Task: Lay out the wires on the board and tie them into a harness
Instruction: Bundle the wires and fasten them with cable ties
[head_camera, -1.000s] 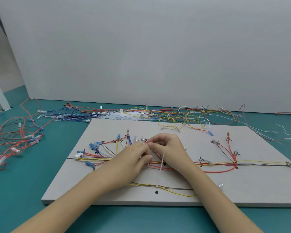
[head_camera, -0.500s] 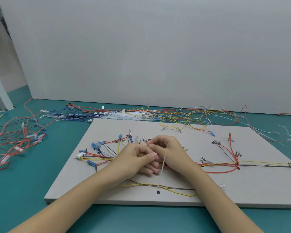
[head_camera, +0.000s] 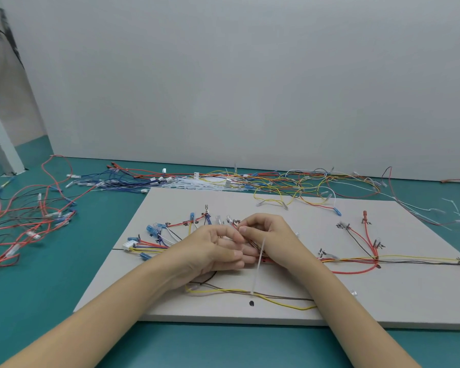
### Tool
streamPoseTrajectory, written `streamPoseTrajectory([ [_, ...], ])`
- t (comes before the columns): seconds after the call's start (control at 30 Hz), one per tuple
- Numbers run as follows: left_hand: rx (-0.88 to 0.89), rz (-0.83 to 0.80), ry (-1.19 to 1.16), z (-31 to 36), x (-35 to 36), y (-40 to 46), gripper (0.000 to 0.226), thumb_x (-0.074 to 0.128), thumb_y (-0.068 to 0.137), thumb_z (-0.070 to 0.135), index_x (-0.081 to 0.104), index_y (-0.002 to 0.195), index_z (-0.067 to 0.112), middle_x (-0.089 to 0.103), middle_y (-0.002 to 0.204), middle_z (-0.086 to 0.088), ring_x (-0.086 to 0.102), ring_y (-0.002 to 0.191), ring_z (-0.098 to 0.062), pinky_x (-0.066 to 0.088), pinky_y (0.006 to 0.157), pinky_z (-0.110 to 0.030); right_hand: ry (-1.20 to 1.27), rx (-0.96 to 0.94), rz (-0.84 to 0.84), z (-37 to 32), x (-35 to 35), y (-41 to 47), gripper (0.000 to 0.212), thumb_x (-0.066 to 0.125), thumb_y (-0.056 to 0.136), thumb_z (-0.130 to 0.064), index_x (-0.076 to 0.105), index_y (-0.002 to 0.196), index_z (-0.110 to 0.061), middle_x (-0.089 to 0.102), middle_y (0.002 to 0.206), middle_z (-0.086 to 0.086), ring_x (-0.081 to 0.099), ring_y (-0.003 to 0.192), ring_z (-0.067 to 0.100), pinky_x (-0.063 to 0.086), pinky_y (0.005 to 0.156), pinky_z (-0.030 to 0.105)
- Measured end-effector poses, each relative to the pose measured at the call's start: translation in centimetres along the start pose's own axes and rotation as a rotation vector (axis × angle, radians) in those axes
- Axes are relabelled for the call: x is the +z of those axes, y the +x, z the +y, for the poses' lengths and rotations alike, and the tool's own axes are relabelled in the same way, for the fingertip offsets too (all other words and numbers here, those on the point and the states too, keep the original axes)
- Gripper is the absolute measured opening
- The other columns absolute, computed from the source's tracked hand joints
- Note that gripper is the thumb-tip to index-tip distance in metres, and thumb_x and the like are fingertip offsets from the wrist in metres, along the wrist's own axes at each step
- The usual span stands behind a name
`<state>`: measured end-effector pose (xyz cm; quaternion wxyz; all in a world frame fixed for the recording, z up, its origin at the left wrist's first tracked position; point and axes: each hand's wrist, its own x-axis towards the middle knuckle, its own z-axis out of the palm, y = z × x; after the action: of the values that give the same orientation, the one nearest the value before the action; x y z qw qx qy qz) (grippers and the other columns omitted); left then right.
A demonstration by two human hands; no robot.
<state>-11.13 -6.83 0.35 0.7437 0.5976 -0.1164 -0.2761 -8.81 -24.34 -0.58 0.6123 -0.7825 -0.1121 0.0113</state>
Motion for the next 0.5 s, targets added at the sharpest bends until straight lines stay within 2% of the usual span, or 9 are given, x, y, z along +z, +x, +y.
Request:
streamPoseTrajectory([
  [0.1,0.017,0.071,-0.058,-0.2,0.3,0.1,0.022,0.052,0.09,-0.014,0.047,0.087,0.007,0.07,0.1,-0.028,0.073,0.087,-0.032,0.06,0.064,-0.024,0.06,0.006,-0.027,-0.3,-0.2,-0.1,0.018,0.06,0.09,0.002,0.066,0.081,-0.011,0.068,0.067,0.0,0.061,0.06,0.004,0.048,0.062,0.017],
  [0.2,0.035,0.129,-0.056,-0.2,0.6,0.2,0.025,0.051,0.093,-0.008,0.038,0.085,0.011,0.071,0.098,-0.028,0.074,0.084,-0.031,0.06,0.062,-0.023,0.1,0.014,-0.045,-0.7,-0.4,-0.3,0.015,0.06,0.09,0.002,0.067,0.083,-0.009,0.068,0.072,0.005,0.062,0.066,0.007,0.048,0.07,0.017],
  [0.33,0.036,0.172,-0.011,-0.3,0.9,0.3,0.027,0.051,0.096,-0.004,0.034,0.082,0.013,0.072,0.094,-0.027,0.074,0.078,-0.03,0.059,0.059,-0.023,0.132,0.052,-0.069,-0.9,-0.7,-0.5,0.007,0.061,0.09,-0.003,0.068,0.089,-0.005,0.068,0.076,0.004,0.06,0.074,0.011,0.047,0.076,0.02],
  [0.5,0.045,0.17,0.016,-0.1,1.0,0.2,0.029,0.05,0.096,-0.004,0.032,0.081,0.013,0.071,0.095,-0.027,0.074,0.076,-0.029,0.059,0.058,-0.024,0.093,0.088,-0.096,-1.2,-0.8,-0.8,0.005,0.066,0.088,-0.008,0.071,0.09,-0.007,0.069,0.075,-0.005,0.06,0.072,0.004,0.045,0.071,0.015],
])
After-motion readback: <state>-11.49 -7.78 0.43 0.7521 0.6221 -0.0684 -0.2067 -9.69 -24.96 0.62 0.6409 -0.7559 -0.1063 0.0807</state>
